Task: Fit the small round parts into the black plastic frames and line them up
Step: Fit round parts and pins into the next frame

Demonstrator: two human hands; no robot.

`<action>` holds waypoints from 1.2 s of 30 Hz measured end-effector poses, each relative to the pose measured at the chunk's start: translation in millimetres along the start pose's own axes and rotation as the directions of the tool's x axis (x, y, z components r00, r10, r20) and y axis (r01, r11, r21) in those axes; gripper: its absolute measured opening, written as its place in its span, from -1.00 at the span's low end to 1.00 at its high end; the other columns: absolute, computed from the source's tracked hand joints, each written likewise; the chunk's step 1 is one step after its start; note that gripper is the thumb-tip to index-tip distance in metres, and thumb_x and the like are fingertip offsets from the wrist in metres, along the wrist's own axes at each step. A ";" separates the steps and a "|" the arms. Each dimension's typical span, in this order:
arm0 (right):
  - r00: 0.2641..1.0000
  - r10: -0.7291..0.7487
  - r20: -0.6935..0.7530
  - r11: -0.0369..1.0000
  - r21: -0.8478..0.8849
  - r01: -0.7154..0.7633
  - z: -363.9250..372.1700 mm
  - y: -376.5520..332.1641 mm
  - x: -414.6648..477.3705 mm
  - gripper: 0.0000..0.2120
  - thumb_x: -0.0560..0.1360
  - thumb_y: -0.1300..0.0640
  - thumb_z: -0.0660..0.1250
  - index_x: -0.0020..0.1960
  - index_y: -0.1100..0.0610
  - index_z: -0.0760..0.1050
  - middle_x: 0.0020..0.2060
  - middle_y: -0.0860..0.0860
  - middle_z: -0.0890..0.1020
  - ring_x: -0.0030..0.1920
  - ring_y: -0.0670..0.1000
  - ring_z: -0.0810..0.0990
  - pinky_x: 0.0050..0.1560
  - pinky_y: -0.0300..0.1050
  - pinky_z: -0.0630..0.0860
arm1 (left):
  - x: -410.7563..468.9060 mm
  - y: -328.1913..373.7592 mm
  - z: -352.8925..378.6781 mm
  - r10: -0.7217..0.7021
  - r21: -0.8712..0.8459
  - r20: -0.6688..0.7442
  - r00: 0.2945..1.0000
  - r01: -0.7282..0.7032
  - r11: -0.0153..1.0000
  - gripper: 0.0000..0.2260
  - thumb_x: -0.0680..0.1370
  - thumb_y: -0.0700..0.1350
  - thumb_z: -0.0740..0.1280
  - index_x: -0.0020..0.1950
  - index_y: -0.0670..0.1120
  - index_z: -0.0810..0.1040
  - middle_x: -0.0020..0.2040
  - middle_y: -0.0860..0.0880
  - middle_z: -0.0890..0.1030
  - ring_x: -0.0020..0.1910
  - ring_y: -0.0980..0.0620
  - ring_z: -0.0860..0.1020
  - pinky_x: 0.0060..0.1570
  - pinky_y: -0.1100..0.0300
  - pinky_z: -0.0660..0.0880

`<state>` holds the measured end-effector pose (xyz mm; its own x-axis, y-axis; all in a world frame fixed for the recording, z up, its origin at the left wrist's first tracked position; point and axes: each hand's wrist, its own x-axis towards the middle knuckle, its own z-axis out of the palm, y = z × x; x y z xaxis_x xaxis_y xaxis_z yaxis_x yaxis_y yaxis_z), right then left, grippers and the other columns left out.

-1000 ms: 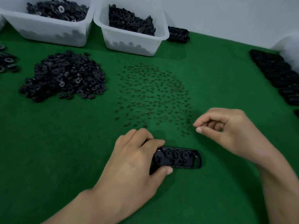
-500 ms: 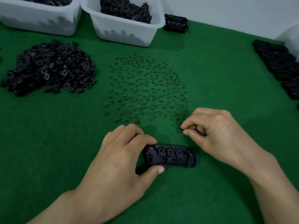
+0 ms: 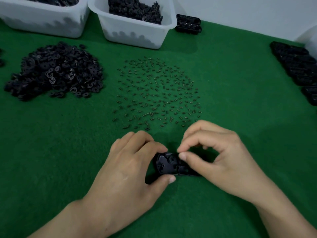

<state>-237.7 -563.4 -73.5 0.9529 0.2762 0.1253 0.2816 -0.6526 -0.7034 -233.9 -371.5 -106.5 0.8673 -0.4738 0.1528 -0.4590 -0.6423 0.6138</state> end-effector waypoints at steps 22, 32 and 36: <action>0.999 -0.029 -0.013 0.998 0.051 0.030 15.5 4.5 -3.4 -0.94 0.37 0.20 0.42 -0.20 0.06 0.62 -0.21 -0.07 0.53 -0.15 -0.04 0.54 -0.11 -0.25 0.40 | -0.3 0.6 -0.6 -0.009 -0.010 -0.001 1.000 0.009 1.000 -0.65 0.36 0.23 0.26 0.00 0.05 0.54 -0.12 0.16 0.43 -0.11 0.15 0.42 -0.02 0.21 0.33; 0.999 -0.036 -0.002 0.999 0.009 0.036 16.1 4.3 -3.4 -0.93 0.35 0.24 0.41 -0.24 0.09 0.60 -0.23 -0.09 0.53 -0.17 -0.08 0.52 -0.13 -0.29 0.37 | -0.4 1.2 -1.0 -0.007 -0.007 0.002 1.000 0.007 1.000 -0.65 0.35 0.23 0.25 -0.01 0.06 0.55 -0.12 0.16 0.44 -0.12 0.13 0.43 -0.02 0.19 0.39; 0.999 -0.029 -0.024 0.999 -0.023 0.028 14.7 3.9 -4.2 -0.93 0.32 0.24 0.42 -0.27 0.09 0.59 -0.25 -0.09 0.54 -0.19 -0.08 0.52 -0.14 -0.29 0.38 | 0.2 1.6 -1.1 -0.008 -0.002 0.004 1.000 0.008 1.000 -0.65 0.35 0.23 0.25 -0.01 0.05 0.55 -0.12 0.15 0.44 -0.11 0.12 0.44 -0.02 0.16 0.40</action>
<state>-242.3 -556.8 -87.0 0.9469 0.2779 0.1619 0.3107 -0.6605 -0.6835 -234.2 -371.9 -104.6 0.8702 -0.4710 0.1444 -0.4515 -0.6452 0.6163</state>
